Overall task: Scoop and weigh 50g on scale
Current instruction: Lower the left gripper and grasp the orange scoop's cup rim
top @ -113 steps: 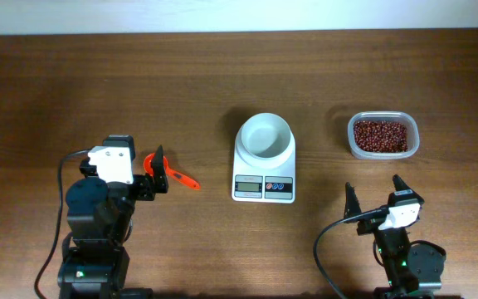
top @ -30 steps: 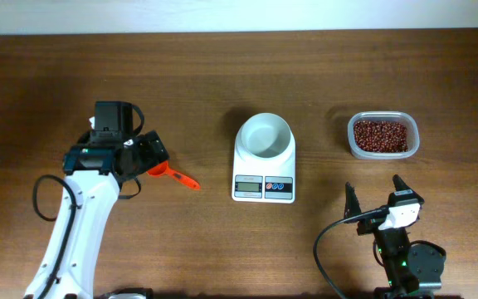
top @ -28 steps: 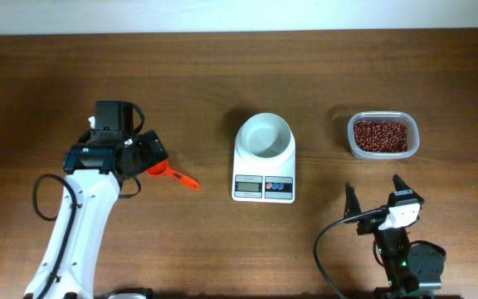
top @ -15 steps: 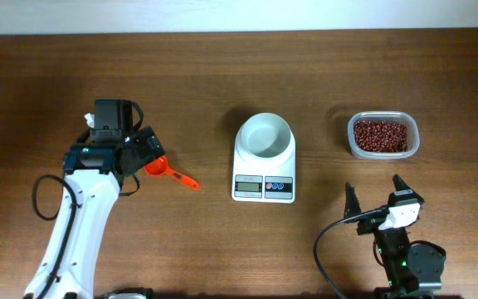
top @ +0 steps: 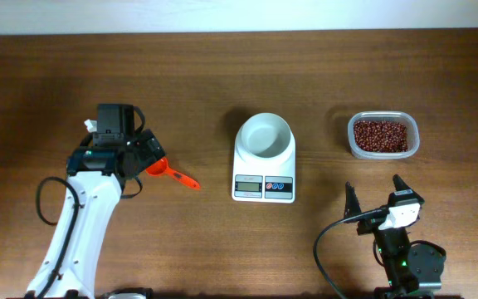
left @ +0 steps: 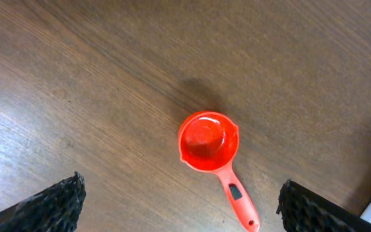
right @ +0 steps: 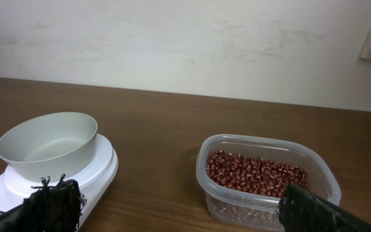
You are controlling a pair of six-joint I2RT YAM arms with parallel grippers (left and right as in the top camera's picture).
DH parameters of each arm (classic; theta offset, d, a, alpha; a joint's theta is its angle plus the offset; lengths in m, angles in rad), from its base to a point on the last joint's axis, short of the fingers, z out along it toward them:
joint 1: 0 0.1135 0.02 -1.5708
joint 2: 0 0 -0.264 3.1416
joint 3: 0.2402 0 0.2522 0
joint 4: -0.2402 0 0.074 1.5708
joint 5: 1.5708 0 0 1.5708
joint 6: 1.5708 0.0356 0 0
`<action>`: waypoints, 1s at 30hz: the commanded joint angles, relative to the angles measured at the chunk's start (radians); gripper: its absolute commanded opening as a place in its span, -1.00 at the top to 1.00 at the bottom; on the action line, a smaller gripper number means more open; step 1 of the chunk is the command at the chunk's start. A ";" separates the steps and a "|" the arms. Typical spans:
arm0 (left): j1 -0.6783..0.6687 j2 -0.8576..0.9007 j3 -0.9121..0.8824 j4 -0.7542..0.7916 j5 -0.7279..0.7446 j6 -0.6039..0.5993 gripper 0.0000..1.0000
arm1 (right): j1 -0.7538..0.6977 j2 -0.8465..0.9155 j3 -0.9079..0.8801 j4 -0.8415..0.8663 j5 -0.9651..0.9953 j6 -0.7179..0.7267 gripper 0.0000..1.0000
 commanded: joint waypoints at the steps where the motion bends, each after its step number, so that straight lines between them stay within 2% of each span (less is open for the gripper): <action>1: 0.006 0.005 -0.043 0.035 -0.012 -0.036 -0.98 | 0.005 -0.005 -0.005 -0.007 0.008 0.004 -0.98; 14: 0.006 0.149 -0.043 0.096 -0.086 -0.051 -0.97 | 0.005 -0.005 -0.005 -0.007 0.008 0.004 -0.98; 17: 0.006 0.149 -0.043 0.113 -0.090 -0.051 -0.85 | 0.005 -0.005 -0.005 -0.007 0.008 0.004 -0.98; 18: 0.006 0.149 -0.043 0.115 -0.089 -0.065 -0.69 | 0.005 -0.005 -0.005 -0.007 0.008 0.004 -0.98; 19: 0.006 0.149 -0.045 0.116 -0.089 -0.090 -0.67 | 0.005 -0.005 -0.005 -0.008 0.008 0.004 -0.97; 21: 0.006 0.149 -0.064 0.119 -0.080 -0.115 -0.48 | 0.005 -0.005 -0.005 -0.007 0.008 0.004 -0.98; 26: 0.006 0.151 -0.183 0.263 0.005 -0.114 -0.36 | 0.005 -0.005 -0.005 -0.008 0.008 0.004 -0.98; 30: 0.006 0.185 -0.194 0.307 0.017 -0.114 -0.27 | 0.005 -0.005 -0.005 -0.008 0.008 0.004 -0.98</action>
